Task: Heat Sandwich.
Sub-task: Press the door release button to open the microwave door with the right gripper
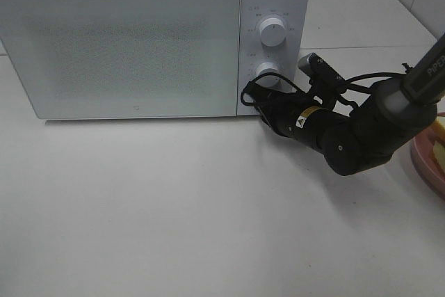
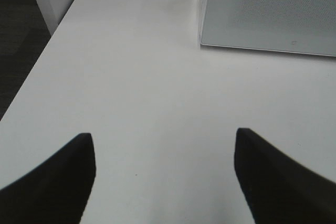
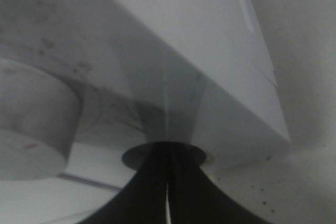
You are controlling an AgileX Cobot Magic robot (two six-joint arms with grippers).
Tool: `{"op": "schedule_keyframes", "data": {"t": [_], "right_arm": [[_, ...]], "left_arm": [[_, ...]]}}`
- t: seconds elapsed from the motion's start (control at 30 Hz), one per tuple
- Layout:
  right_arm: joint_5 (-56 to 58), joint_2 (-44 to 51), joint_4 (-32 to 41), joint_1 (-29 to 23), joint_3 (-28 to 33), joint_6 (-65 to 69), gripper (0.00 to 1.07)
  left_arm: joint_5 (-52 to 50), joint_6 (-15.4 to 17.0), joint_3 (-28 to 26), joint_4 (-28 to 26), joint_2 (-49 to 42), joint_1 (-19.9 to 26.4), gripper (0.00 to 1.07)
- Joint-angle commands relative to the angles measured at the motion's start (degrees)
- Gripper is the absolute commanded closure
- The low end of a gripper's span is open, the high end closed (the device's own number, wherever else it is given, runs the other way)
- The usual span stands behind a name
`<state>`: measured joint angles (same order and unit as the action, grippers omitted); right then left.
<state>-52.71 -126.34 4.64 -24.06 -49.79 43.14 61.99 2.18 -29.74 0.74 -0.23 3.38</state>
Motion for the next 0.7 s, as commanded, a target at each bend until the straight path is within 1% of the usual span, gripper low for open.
{"op": "schedule_keyframes", "data": {"t": [0.03, 0.33, 0.43, 0.53, 0.7], "right_arm": [[-7.3, 0.2, 4.7, 1.3, -4.0, -0.6, 1.07], [-13.5, 0.2, 8.3, 1.3, -4.0, -1.2, 1.07], [-13.9, 0.2, 9.2, 1.3, -4.0, -1.9, 1.07], [-14.2, 0.2, 9.3, 1.3, -4.0, -2.8, 1.07], [-14.0, -0.1, 8.6, 1.3, -6.1, -3.6, 1.07]], "left_arm": [[-0.7, -0.1, 0.2, 0.0, -0.2, -0.4, 0.36], [-0.7, -0.1, 0.2, 0.0, -0.2, -0.4, 0.36], [-0.7, -0.1, 0.2, 0.0, -0.2, -0.4, 0.36], [-0.7, -0.1, 0.2, 0.0, -0.2, -0.4, 0.36], [-0.7, -0.1, 0.2, 0.0, -0.2, -0.4, 0.36]]}}
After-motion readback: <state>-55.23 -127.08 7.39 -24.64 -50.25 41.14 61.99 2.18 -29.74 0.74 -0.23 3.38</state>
